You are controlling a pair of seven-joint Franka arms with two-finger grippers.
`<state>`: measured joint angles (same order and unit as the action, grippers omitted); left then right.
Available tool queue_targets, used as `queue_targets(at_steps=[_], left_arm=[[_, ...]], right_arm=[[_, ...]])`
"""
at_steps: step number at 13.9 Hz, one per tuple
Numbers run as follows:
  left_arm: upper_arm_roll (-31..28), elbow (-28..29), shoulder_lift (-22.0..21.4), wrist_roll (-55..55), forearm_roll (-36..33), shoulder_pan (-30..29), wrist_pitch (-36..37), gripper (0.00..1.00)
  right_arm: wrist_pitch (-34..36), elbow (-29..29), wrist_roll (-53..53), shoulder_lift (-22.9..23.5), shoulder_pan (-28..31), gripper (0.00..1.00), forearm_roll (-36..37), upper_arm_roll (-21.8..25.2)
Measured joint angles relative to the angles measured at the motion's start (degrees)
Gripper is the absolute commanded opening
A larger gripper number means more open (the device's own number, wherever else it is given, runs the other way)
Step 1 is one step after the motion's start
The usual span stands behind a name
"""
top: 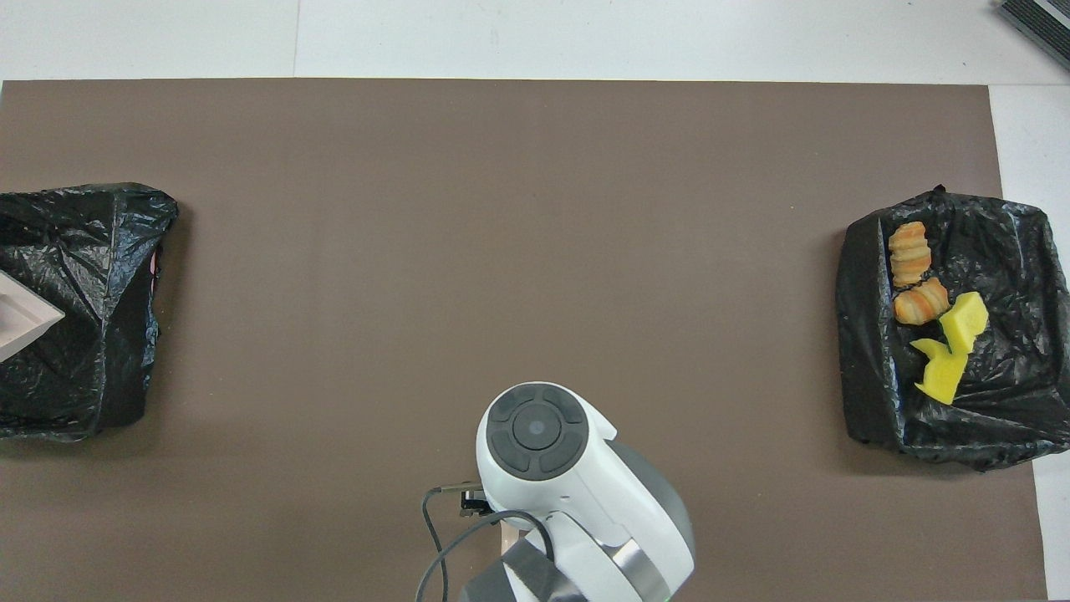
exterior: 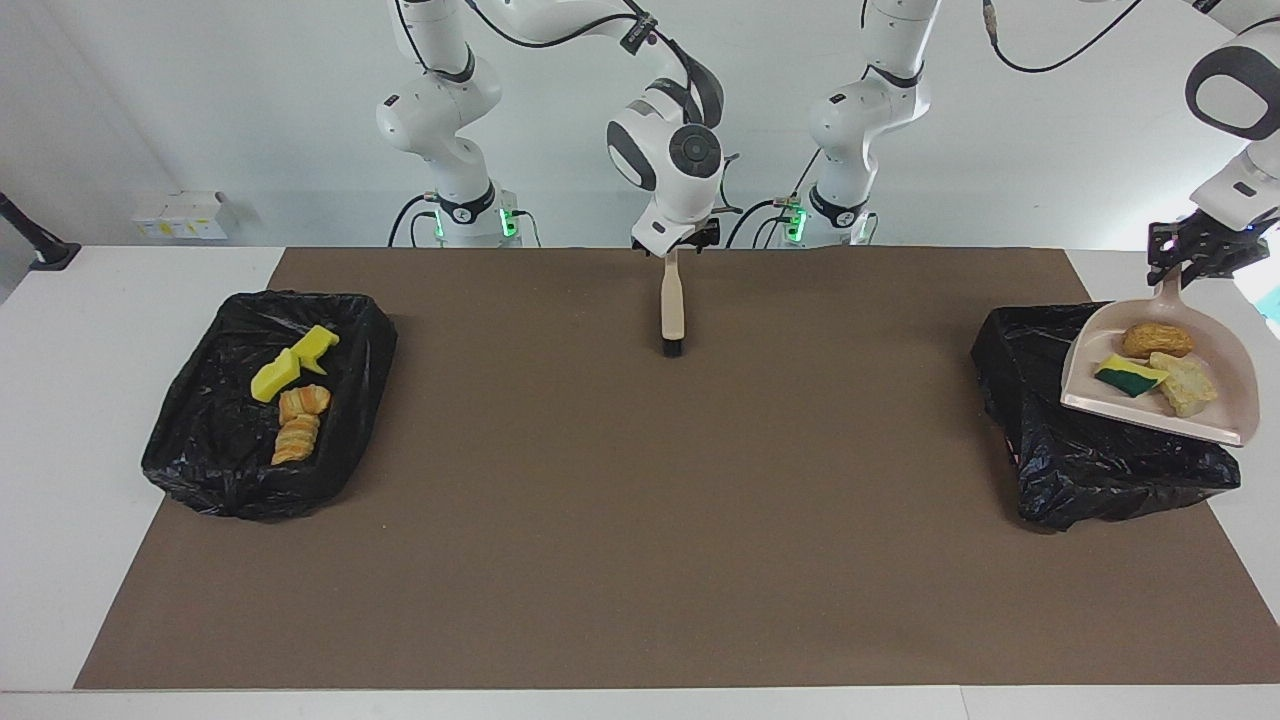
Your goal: Sweep and dump trash in bin
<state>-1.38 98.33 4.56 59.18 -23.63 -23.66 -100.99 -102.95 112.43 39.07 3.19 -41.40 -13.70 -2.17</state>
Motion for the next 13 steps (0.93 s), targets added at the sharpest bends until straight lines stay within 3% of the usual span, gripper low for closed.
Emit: queue_targets(at_steps=[6, 13], left_arm=[[0.70, 0.44, 0.41, 5.31, -15.19, 5.21, 0.50, 0.00], [0.82, 0.91, 0.43, 9.93, -22.34, 7.08, -0.91, 0.00]], right_arm=[[8.10, -6.96, -4.90, -3.79, 6.16, 1.00, 7.28, 0.16], [11.05, -10.45, -32.20, -9.03, 23.02, 1.00, 14.32, 0.79]])
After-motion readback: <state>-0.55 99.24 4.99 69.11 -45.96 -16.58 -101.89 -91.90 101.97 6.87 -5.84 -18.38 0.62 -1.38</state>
